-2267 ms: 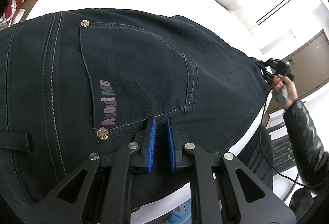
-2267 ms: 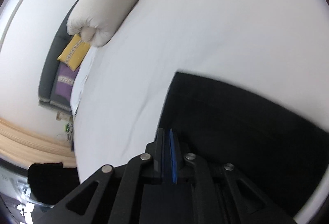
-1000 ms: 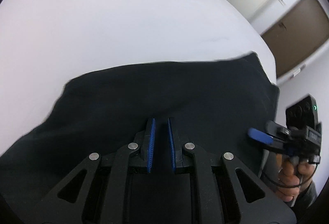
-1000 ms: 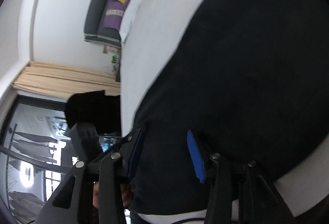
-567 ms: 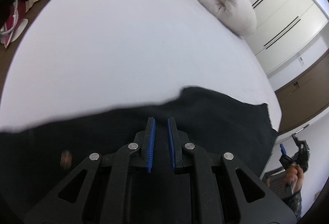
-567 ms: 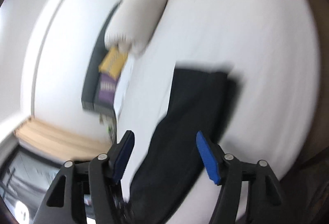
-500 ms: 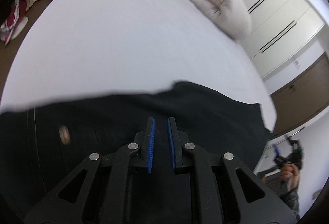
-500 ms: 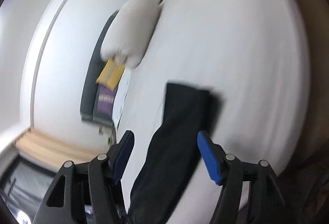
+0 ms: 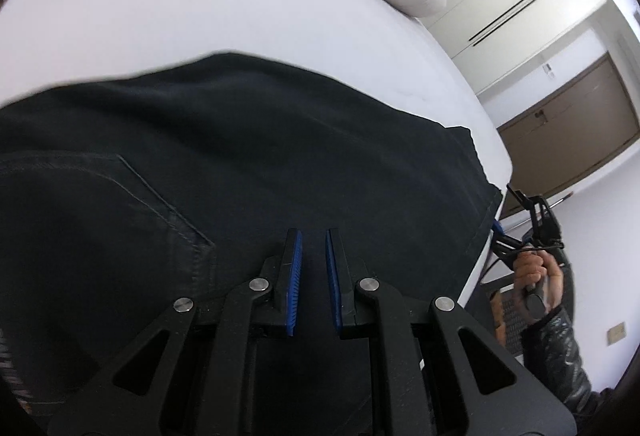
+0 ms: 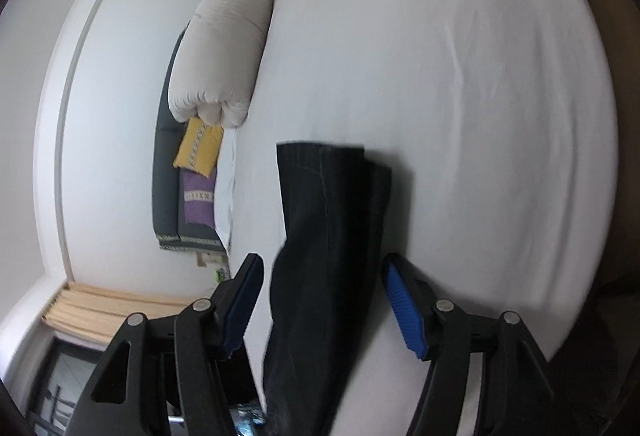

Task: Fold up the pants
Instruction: 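Hold the jeans with the left gripper while the right gripper regrasps the leg hem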

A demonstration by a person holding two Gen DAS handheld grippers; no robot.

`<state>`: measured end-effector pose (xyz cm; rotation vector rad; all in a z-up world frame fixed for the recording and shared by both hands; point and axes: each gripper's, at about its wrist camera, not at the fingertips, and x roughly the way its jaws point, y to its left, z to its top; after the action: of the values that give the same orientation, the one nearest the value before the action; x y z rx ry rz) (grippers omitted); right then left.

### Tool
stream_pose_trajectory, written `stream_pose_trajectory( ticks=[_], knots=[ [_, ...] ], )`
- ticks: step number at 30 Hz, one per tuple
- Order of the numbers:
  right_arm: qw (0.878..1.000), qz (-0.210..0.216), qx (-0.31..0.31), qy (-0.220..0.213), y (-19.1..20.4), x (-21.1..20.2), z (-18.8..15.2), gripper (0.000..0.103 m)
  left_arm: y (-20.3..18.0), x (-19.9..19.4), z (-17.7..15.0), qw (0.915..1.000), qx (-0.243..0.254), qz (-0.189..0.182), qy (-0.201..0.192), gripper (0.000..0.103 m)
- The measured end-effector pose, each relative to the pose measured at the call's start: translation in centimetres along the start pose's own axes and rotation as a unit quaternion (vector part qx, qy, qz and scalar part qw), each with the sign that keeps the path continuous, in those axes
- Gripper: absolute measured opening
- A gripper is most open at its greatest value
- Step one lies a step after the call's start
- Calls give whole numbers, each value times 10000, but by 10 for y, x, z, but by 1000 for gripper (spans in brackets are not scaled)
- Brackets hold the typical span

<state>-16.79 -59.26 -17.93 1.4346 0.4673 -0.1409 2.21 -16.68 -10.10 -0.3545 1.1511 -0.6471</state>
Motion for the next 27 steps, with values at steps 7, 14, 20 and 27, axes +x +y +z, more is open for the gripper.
stream_pose_trajectory(
  ticks=[7, 14, 20, 27],
  knots=[
    [9996, -132, -258, 2, 9, 15, 18, 57, 49, -12, -22, 9994, -283, -206, 31, 11],
    [9995, -260, -195, 17, -3, 21, 22, 19, 38, -4, -29, 9998, -147, -118, 66, 11],
    [9995, -249, -213, 32, -10, 25, 22, 7, 40, -11, -20, 9999, -101, -100, 74, 11],
    [9990, -327, -295, 55, -3, 21, 22, 11, 48, -28, -8, 9998, -156, -147, 44, 11]
  ],
)
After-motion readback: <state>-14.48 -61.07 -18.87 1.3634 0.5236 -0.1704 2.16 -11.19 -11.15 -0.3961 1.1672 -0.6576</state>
